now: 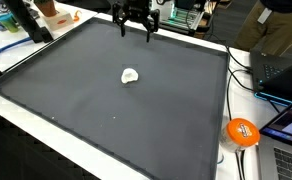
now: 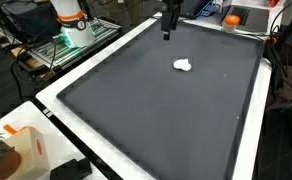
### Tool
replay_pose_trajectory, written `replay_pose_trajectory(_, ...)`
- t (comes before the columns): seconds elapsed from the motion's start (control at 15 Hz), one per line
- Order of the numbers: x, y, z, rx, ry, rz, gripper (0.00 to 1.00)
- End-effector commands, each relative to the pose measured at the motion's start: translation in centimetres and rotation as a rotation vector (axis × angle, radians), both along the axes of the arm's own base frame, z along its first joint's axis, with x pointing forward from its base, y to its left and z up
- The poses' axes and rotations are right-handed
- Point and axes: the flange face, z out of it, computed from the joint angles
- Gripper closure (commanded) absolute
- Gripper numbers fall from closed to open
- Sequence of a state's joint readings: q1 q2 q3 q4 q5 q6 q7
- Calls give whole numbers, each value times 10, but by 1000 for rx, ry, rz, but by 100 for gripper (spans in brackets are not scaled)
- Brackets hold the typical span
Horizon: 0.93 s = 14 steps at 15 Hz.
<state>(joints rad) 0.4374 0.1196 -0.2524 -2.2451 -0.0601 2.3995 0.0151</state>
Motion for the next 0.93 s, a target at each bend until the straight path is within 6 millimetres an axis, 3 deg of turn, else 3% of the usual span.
replay_pose_trajectory(0.0,0,-9,-7,5,18,-23,0)
replay_pose_trajectory(0.2,5,-20,-22,27,46,-51,0)
replay_pose_trajectory(0.4,7,-25,-50,184,85,13,0)
replay_pose_trajectory(0.67,25,-57,-83,397,43,4,0)
replay_pose_trajectory(0.87,35,-83,-101,459,26,-15,0)
